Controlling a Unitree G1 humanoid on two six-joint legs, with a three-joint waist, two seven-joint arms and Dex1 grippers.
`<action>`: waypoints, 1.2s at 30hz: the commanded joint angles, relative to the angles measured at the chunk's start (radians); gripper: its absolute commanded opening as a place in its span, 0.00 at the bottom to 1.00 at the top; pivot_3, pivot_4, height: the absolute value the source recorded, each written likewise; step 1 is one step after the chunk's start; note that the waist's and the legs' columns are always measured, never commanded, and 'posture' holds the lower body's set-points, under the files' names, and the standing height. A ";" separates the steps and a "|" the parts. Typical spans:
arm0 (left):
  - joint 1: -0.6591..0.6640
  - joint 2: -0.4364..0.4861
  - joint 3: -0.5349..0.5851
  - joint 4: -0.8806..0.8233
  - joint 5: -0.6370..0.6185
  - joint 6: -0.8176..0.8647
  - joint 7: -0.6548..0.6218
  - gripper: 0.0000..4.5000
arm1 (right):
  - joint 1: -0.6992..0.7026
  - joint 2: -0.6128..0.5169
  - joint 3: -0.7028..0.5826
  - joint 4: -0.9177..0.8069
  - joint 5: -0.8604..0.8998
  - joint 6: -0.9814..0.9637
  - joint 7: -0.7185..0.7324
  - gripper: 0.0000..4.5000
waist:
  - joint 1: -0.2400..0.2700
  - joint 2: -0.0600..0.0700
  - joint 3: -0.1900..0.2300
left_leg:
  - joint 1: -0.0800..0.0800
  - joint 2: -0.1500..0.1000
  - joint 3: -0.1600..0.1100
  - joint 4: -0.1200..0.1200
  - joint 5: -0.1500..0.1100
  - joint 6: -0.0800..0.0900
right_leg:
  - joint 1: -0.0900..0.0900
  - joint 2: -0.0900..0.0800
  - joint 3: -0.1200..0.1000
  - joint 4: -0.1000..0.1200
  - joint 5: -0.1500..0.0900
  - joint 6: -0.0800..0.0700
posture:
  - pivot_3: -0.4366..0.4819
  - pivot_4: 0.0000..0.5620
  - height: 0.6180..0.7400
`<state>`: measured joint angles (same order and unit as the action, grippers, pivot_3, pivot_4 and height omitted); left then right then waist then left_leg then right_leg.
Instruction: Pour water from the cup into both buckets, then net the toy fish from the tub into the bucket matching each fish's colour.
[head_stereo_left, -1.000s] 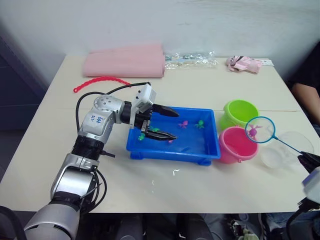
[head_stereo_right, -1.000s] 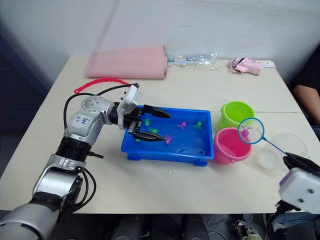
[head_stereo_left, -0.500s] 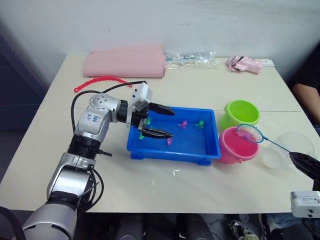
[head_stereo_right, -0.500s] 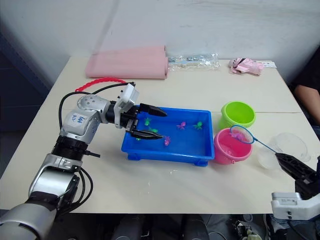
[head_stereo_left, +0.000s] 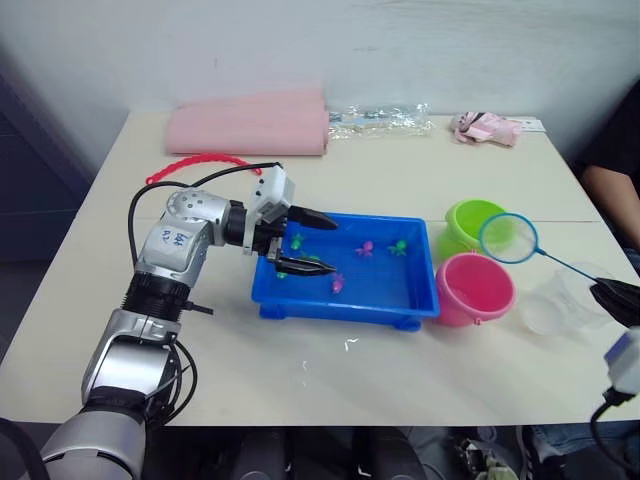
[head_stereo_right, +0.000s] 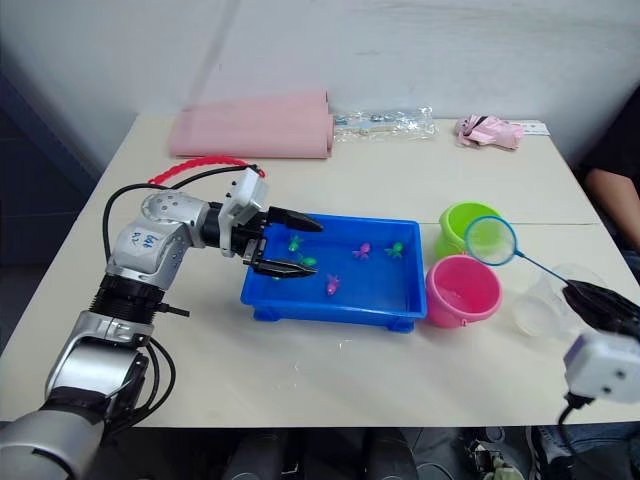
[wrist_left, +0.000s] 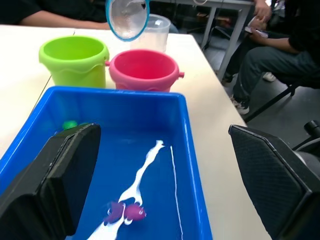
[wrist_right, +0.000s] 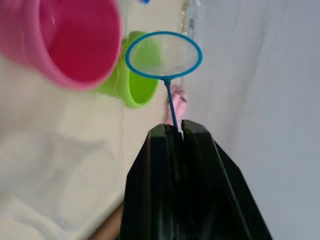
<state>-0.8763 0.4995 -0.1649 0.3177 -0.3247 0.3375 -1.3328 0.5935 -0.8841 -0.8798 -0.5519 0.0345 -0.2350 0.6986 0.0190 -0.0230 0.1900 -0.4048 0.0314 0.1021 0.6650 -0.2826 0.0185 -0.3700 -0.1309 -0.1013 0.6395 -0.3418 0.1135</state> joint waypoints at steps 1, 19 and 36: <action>0.036 0.056 0.032 -0.028 0.015 -0.012 0.009 0.99 | -0.075 -0.082 0.049 -0.163 0.432 0.495 0.013 0.00 | -0.004 0.000 0.000 | 0.000 0.000 0.000 0.001 0.000 0.000 | 0.001 0.000 0.000 0.000 0.000 0.000 | 0.48 0.27 0.98; 0.196 0.174 0.094 -0.238 -0.007 0.063 0.083 0.99 | -0.824 -0.185 0.761 0.075 0.974 1.261 -0.253 0.00 | 0.002 0.000 0.000 | -0.002 -0.001 -0.008 0.001 -0.001 0.002 | 0.007 -0.003 -0.006 -0.003 0.000 0.000 | 0.48 0.27 0.98; 0.242 0.197 0.125 -0.310 -0.025 0.107 0.130 0.99 | -1.005 0.077 0.801 0.202 0.735 1.261 -0.314 0.00 | 0.002 0.000 0.000 | -0.006 -0.001 0.000 0.000 -0.001 0.002 | -0.004 -0.002 -0.004 0.003 0.000 0.000 | 0.48 0.27 0.98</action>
<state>-0.6193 0.6870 -0.0572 0.0377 -0.3283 0.4469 -1.2024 -0.3899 -0.8071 -0.0243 -0.3114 0.7762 1.0440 0.3870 0.0213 -0.0228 0.1900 -0.4105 0.0306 0.1026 0.6653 -0.2837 0.0202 -0.3746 -0.1330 -0.1046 0.6430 -0.3415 0.1136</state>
